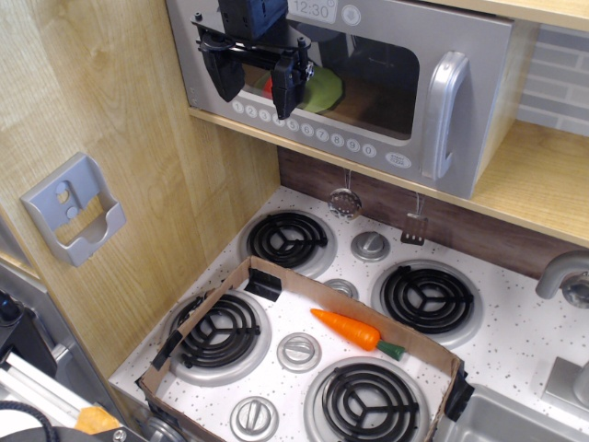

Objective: Open microwave

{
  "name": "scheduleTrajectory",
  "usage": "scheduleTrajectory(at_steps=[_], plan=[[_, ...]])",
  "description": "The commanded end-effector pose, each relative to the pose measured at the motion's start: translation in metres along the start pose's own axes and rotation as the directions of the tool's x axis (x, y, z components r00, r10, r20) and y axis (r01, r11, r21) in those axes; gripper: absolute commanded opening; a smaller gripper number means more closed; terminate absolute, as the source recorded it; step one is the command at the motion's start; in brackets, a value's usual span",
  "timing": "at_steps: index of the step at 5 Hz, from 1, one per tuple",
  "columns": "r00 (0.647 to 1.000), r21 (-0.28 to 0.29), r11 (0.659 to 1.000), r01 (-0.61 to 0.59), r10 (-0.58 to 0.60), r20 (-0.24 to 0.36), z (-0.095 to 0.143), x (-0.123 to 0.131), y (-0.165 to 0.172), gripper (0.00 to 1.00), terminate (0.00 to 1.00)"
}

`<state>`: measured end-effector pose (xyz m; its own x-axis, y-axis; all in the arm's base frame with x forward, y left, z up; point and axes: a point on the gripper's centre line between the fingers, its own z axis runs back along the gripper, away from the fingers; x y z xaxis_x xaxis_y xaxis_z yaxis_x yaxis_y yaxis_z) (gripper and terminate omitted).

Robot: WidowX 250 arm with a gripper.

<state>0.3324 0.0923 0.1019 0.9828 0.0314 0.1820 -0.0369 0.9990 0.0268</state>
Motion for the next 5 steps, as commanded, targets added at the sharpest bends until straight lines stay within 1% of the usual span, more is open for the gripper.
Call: scheduleTrajectory(at_steps=[1, 2, 3, 4, 5], plan=[[1.0, 0.0, 1.0, 0.0, 0.0, 0.0, 0.0, 0.0, 0.0, 1.0, 0.0], [1.0, 0.016, 0.999, -0.028, 0.028, -0.005, 0.015, -0.001, -0.018, 1.0, 0.0], [0.999, 0.026, 0.999, -0.033, 0.032, 0.04, 0.023, -0.01, -0.038, 1.0, 0.0], [0.996, 0.049, 0.996, -0.071, 0.068, 0.049, 0.036, -0.014, -0.068, 1.0, 0.0], [0.996, 0.066, 0.996, -0.059, 0.054, 0.067, 0.042, -0.013, -0.093, 1.0, 0.0]])
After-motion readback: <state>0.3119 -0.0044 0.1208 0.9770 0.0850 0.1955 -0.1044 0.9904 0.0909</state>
